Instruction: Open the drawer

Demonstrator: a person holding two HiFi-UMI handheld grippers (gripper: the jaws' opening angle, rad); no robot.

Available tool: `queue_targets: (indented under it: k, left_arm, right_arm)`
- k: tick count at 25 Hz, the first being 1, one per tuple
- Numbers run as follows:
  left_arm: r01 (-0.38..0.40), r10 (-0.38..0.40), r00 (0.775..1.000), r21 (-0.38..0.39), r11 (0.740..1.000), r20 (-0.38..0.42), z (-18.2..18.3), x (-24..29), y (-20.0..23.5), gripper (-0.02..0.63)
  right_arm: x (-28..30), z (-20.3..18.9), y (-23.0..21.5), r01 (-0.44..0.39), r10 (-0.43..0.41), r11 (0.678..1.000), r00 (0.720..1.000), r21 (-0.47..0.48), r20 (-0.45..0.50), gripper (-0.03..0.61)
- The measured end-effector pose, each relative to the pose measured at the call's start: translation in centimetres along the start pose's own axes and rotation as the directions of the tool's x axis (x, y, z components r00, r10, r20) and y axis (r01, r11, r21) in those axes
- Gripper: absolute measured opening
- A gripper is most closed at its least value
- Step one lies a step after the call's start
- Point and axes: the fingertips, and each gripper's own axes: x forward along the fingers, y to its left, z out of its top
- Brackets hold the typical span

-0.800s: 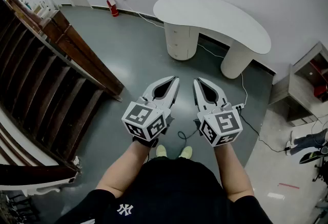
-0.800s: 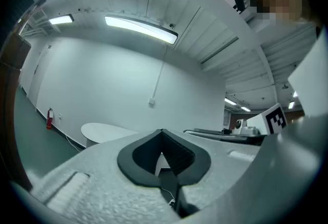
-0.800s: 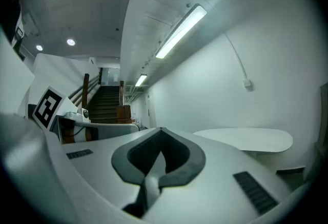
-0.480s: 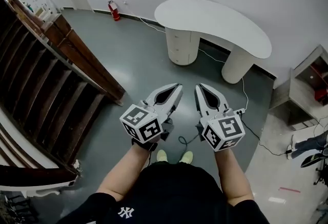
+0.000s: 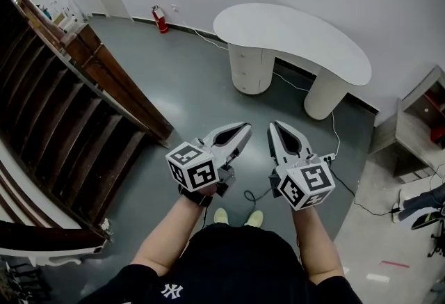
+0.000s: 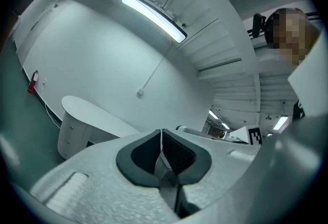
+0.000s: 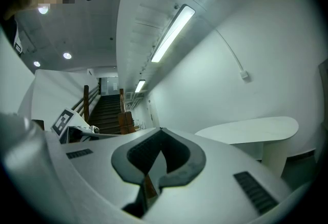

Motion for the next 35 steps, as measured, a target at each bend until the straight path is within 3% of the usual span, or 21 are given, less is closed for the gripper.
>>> queue_targets:
  k: [4, 10, 21, 28, 35]
  left_arm:
    - [-0.062, 0.062, 0.998, 0.016, 0.998, 0.009, -0.6, 0.7, 0.3, 0.011]
    - [-0.089, 0.088, 0.995, 0.021, 0.996, 0.044, -1.5, 2.4, 0.0, 0.009]
    - [-0.184, 0.184, 0.983, 0.08, 0.98, 0.002, -2.4, 4.8, 2.6, 0.009]
    - [-0.202, 0.203, 0.979, 0.098, 0.974, 0.004, -1.3, 6.1, 7.6, 0.009]
    - [-0.218, 0.22, 0.976, 0.114, 0.969, -0.007, 1.3, 7.5, 16.4, 0.009]
  right_arm:
    - [-0.7, -0.5, -1.2, -0.01, 0.01, 1.0, 1.0, 0.017, -0.007, 0.015]
    - [-1.5, -1.4, -3.2, -0.031, 0.031, 0.999, 0.999, 0.022, -0.027, 0.015]
    - [-0.4, -2.8, -5.9, -0.015, 0.017, 0.999, 0.998, 0.035, -0.058, 0.015]
    - [4.2, -4.0, -6.7, 0.006, -0.004, 1.0, 0.996, 0.021, -0.092, 0.015]
    - [12.8, -5.8, -7.9, 0.039, -0.037, 0.999, 0.99, 0.014, -0.136, 0.015]
